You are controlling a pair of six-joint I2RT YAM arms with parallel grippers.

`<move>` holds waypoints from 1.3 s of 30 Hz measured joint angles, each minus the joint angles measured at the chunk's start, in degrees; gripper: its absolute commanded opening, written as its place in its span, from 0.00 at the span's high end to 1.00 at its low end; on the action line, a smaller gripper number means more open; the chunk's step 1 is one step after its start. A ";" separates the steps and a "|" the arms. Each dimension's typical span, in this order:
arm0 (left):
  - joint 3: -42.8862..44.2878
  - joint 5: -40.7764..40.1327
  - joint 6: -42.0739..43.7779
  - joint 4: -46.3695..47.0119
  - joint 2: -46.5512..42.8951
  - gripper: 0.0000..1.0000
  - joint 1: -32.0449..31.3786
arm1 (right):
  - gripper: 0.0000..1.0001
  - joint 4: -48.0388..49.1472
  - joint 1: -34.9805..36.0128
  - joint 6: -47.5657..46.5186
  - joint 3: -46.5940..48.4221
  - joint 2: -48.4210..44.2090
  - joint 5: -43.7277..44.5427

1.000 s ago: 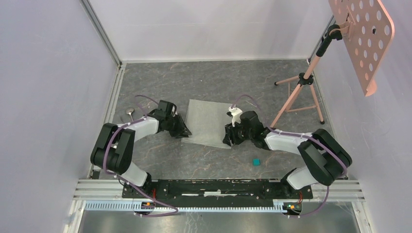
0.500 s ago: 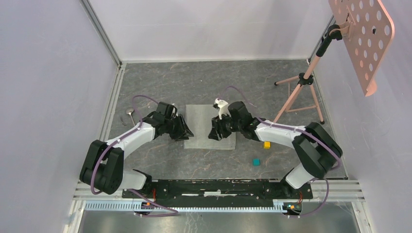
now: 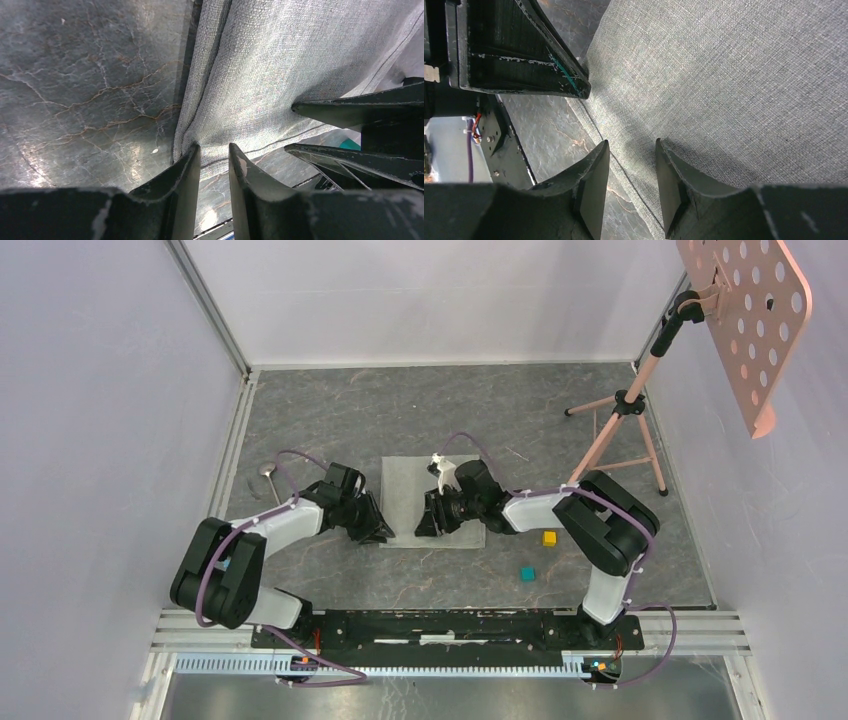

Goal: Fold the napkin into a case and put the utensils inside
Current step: Smooth out the square-folded napkin at the center of the board.

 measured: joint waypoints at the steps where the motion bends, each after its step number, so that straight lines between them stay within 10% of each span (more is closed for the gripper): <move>1: -0.02 -0.02 0.00 0.02 -0.09 0.64 0.00 | 0.55 -0.15 0.00 -0.44 -0.02 -0.13 0.26; 29: -1.81 2.91 0.04 2.89 -0.76 0.61 -0.02 | 0.49 -8.11 -4.52 -6.91 -12.70 -16.39 5.68; 39: -1.09 3.74 0.79 1.51 -2.01 0.44 -0.07 | 0.38 -17.62 -4.68 -10.91 -12.79 -24.37 10.29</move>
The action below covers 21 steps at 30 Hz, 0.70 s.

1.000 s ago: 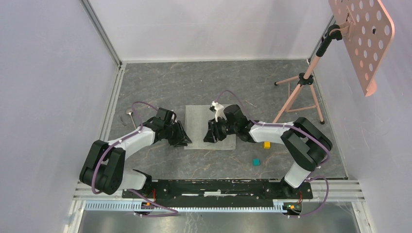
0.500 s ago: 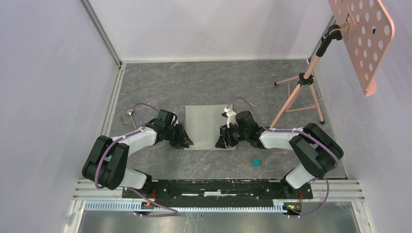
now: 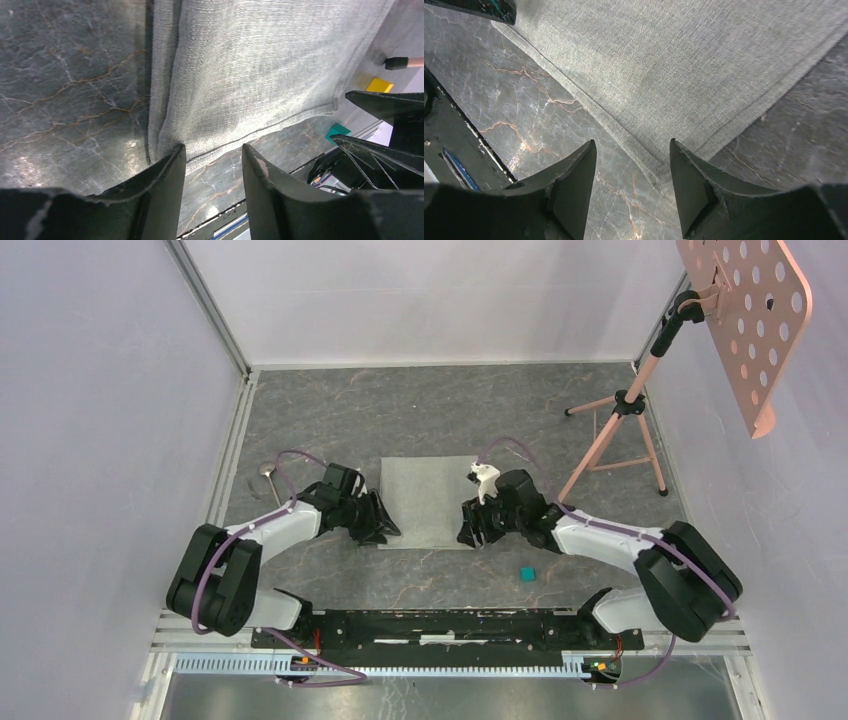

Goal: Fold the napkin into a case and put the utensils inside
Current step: Smooth out the square-folded napkin at the center of the board.

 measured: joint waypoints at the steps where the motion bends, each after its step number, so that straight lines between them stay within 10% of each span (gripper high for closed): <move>1: 0.31 0.31 0.02 -0.33 -0.33 0.42 -0.04 | 0.38 -0.79 -0.04 0.00 0.00 -1.27 0.66; 21: 3.98 1.57 2.27 -3.96 -4.79 0.43 -0.63 | 0.60 -6.75 -2.43 5.99 -1.68 -5.70 5.20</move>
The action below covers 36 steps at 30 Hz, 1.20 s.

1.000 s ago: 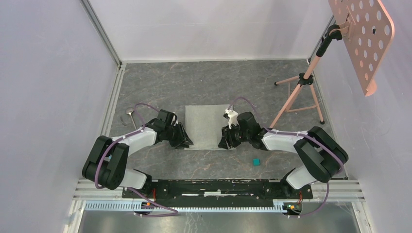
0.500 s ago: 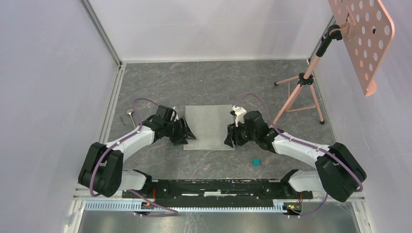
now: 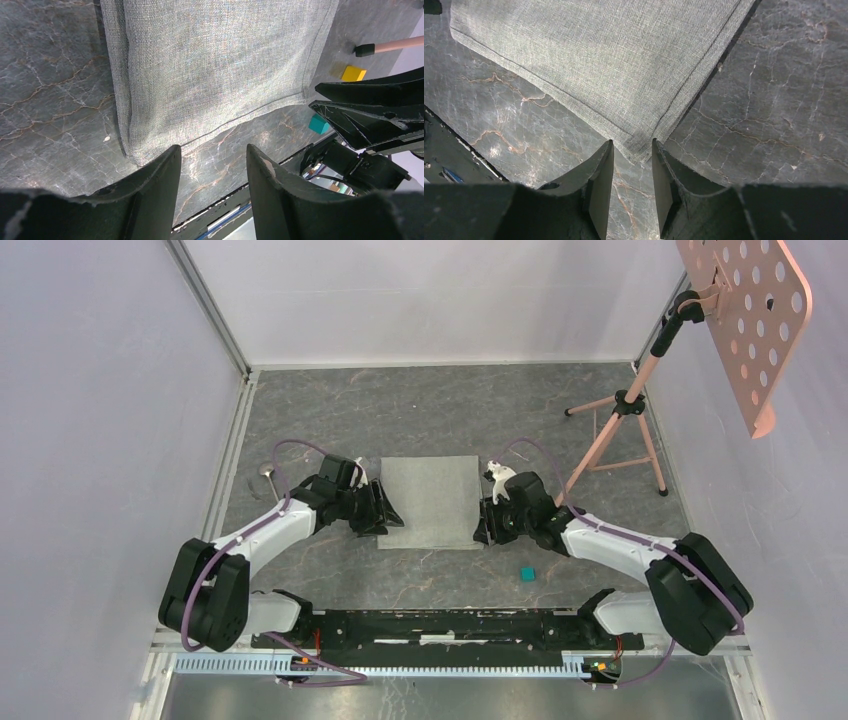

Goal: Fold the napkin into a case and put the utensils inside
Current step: Smooth out the square-folded napkin at the center of the board, then pick up the top corner of the square-folded napkin from the center of the board.

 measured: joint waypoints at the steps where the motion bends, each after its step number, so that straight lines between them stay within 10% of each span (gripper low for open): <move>1: 0.00 0.02 0.02 -0.07 0.00 0.43 0.00 | 0.60 0.02 0.00 0.22 -0.09 0.13 -0.02; 36: -0.24 0.09 0.55 -0.46 1.29 0.43 0.00 | 0.55 2.34 0.00 1.27 -0.94 1.66 -1.66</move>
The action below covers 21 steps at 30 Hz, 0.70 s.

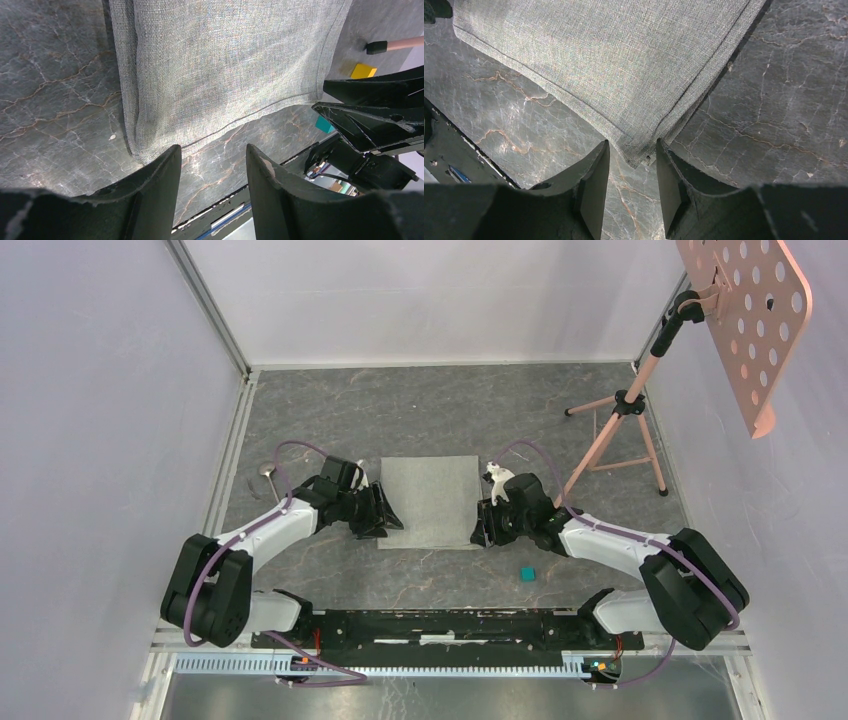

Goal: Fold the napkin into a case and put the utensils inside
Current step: Pick up the top corner of the square-folded napkin from the center of the board.

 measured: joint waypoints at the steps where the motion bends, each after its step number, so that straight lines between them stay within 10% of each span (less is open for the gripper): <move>1: 0.00 -0.02 0.00 0.02 0.00 0.43 0.00 | 0.55 0.00 0.00 0.00 0.00 -0.02 0.00; 21: -1.29 0.02 0.00 0.07 0.70 0.42 0.00 | 0.60 0.68 0.00 0.55 0.02 0.37 -0.37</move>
